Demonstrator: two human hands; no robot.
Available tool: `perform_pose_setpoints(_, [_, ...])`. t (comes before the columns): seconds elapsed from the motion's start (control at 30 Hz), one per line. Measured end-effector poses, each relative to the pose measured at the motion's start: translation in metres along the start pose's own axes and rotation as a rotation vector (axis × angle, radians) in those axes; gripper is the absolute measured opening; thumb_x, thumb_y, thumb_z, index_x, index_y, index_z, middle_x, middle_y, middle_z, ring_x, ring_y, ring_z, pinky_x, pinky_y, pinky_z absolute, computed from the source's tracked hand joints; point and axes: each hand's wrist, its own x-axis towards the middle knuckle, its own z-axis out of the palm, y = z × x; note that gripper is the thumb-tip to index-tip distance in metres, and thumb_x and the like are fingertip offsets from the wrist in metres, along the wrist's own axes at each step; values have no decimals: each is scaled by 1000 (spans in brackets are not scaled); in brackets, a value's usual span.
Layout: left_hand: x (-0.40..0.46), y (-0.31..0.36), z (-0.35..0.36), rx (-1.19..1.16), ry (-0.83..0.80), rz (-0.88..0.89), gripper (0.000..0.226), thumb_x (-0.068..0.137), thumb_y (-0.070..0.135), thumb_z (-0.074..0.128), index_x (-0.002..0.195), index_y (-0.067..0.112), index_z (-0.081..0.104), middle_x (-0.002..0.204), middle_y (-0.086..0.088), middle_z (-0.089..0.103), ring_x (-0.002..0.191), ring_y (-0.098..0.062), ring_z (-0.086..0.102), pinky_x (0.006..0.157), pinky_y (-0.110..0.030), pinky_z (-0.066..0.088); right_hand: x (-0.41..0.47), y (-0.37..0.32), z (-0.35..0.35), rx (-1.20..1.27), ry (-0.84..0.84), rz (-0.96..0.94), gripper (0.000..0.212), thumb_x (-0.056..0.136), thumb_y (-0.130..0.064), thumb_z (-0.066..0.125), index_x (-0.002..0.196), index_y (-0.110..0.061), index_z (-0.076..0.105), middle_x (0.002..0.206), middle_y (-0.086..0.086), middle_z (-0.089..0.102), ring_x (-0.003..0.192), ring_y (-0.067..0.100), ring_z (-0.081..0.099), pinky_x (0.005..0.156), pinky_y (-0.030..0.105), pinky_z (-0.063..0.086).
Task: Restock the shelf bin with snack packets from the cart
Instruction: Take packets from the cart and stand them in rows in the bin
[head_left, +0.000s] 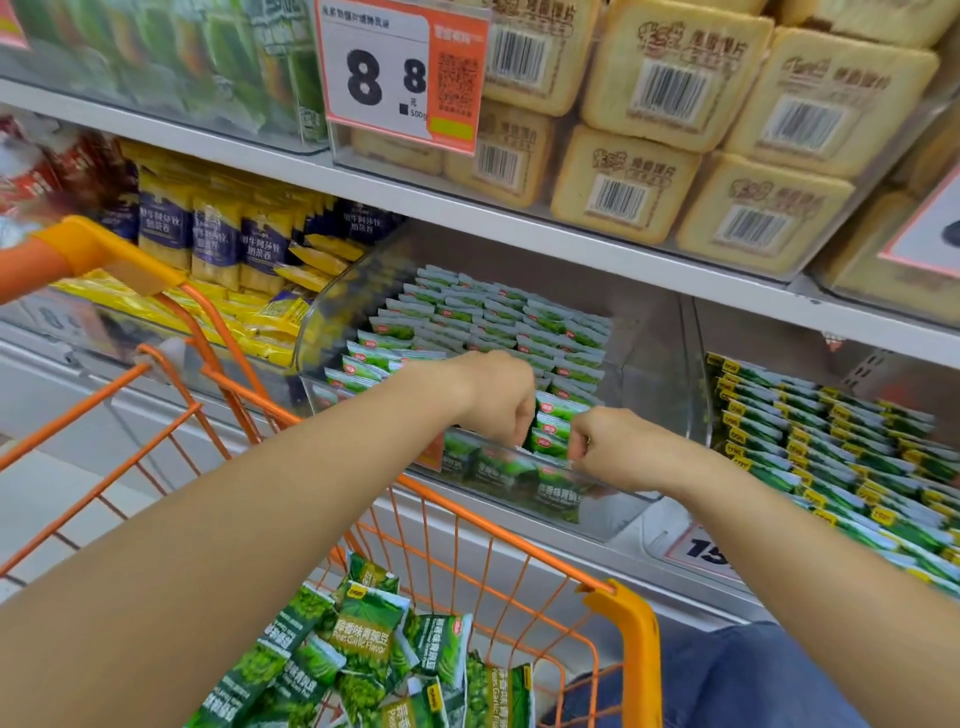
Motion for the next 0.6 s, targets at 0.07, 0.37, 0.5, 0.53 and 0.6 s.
perform_pose_setpoints(0.07, [-2,-1,-4,64,49,15,26,79,22,74,58,30,60,122,0,64,117,-21,53,95,-46,46,1,1,0,-48,1,7,11,86,0,50,80,-5,57,88,18,65,72,22,57,60,33,47])
perform_pose_setpoints(0.37, [-11,-5,-4,-73,7,-21,7,85,4,65,84,10,69,76,7,59,81,-14,59,75,-31,51,3,-3,-8,92,-121,106,29,91,-1,54,62,-4,51,69,15,64,91,32,71,79,40,58])
perform_pose_setpoints(0.5, [-12,-3,4,-160,92,-17,16,81,-7,60,79,8,66,69,13,53,67,-4,52,70,-29,48,10,-9,1,68,-78,103,28,88,4,53,63,-8,48,77,13,65,96,32,69,79,39,57])
perform_pose_setpoints(0.53, [-12,-4,6,-185,104,-17,18,81,-8,60,77,10,64,69,13,53,66,-1,50,67,-27,46,10,-9,3,103,-81,108,29,89,5,50,64,-7,47,77,13,64,97,32,69,80,40,57])
perform_pose_setpoints(0.6, [-13,-8,9,-223,122,-14,19,81,-6,62,75,12,62,69,14,53,65,1,51,63,-22,42,8,-7,3,239,-81,122,21,92,4,46,72,-3,51,85,19,66,96,34,69,76,39,58])
